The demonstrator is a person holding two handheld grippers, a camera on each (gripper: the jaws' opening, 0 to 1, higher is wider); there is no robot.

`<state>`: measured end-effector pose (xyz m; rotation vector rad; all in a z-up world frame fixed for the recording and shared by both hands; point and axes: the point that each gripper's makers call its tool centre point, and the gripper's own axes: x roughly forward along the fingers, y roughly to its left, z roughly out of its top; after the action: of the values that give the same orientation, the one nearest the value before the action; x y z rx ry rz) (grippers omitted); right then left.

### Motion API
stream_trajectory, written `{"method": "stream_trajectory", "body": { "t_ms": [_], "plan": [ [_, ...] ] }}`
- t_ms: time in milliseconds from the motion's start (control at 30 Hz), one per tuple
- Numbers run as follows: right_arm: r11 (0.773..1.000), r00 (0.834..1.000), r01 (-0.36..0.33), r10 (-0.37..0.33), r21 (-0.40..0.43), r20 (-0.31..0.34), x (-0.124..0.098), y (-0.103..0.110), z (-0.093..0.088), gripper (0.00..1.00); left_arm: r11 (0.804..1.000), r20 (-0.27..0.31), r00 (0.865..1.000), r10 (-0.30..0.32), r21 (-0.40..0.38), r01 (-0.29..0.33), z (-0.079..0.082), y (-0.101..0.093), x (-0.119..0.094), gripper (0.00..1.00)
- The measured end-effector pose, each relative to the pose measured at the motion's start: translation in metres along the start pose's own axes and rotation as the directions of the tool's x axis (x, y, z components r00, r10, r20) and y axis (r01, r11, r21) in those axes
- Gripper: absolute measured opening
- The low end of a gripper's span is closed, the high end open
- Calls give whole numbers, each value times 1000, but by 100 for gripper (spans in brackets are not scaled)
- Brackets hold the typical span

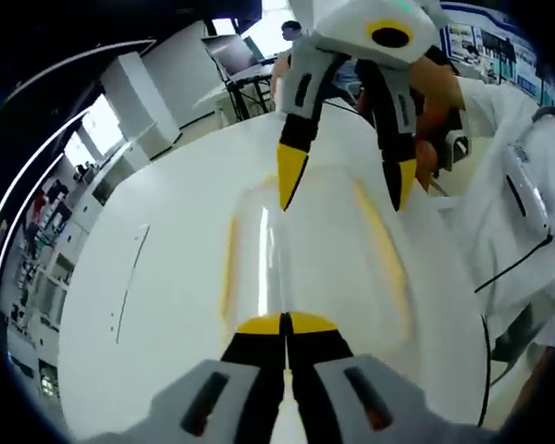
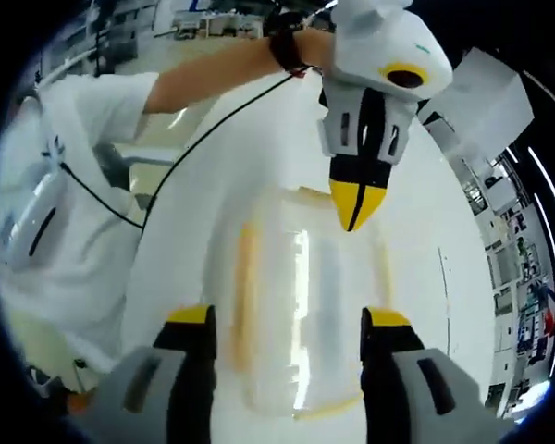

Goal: Snap each plastic latch of the storage box into its locked position after aligning the lid with the box until every specified latch is closed and the lid sits flush.

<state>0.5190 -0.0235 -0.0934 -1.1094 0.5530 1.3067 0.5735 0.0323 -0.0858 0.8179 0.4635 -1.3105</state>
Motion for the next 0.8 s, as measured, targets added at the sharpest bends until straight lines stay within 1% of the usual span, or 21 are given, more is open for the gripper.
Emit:
{"method": "stream_trajectory", "body": {
  "t_ms": [67,133,200,300,367,433,533,667,800],
  "plan": [
    [1000,1000,-24,24,-3,-20,4,1,0,63,1000,16,1000,9,6,-9,0,-1,0,0],
    [999,998,-41,40,-9,-44,8,3,-2,64,1000,17,1000,20,14,-20,-1,0,-2,0],
    [997,992,-77,74,-20,-106,11,8,-10,65,1000,15,999,28,14,-28,-3,2,-3,0],
    [994,985,-106,104,-6,-136,16,8,-14,65,999,26,999,41,1,-41,-5,5,-5,0],
    [995,984,-101,97,-19,-151,16,4,-14,64,999,32,998,46,3,-46,-5,4,-5,0],
    [994,980,-108,105,-9,-169,17,1,-15,64,999,39,998,49,7,-50,-4,4,-5,0],
    [993,975,-118,114,-9,-193,19,-1,-16,69,999,41,998,51,15,-52,-3,3,-4,0],
    [992,967,-126,121,-11,-226,22,-2,-15,71,998,63,997,47,28,-49,3,5,2,0],
    [993,962,-116,110,-10,-251,24,-2,-15,74,998,88,995,57,36,-60,10,10,10,0]
  ]
}}
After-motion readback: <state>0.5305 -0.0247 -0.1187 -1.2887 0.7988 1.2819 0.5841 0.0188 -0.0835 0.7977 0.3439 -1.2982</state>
